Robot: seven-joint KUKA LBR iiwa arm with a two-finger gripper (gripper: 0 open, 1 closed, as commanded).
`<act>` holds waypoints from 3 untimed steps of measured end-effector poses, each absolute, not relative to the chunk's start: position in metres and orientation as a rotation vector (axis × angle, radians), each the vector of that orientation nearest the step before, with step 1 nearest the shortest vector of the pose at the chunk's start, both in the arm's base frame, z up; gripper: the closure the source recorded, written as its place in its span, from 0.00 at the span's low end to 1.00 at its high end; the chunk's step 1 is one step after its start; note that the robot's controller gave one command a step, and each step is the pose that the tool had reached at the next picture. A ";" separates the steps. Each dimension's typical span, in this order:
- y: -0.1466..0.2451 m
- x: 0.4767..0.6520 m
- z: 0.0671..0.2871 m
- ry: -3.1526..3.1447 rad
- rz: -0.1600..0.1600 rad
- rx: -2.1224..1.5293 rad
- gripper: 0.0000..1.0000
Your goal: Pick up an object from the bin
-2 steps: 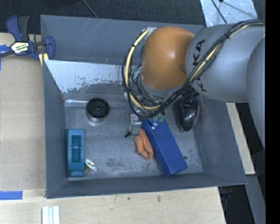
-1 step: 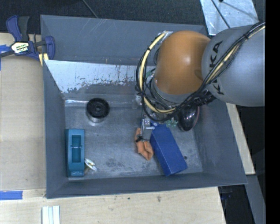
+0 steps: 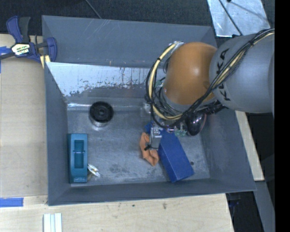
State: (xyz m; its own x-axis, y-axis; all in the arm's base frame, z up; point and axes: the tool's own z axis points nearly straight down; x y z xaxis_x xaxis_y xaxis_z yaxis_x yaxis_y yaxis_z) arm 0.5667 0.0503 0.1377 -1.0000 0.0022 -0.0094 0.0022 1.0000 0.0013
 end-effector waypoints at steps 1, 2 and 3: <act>0.037 0.536 0.095 3.135 0.000 -0.140 0.00; 0.047 0.538 0.072 3.091 0.001 -0.532 1.00; 0.047 0.538 0.072 3.091 0.001 -0.531 1.00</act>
Offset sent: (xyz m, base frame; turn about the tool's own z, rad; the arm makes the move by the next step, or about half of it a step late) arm -0.0298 -0.0030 -0.0665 -0.3454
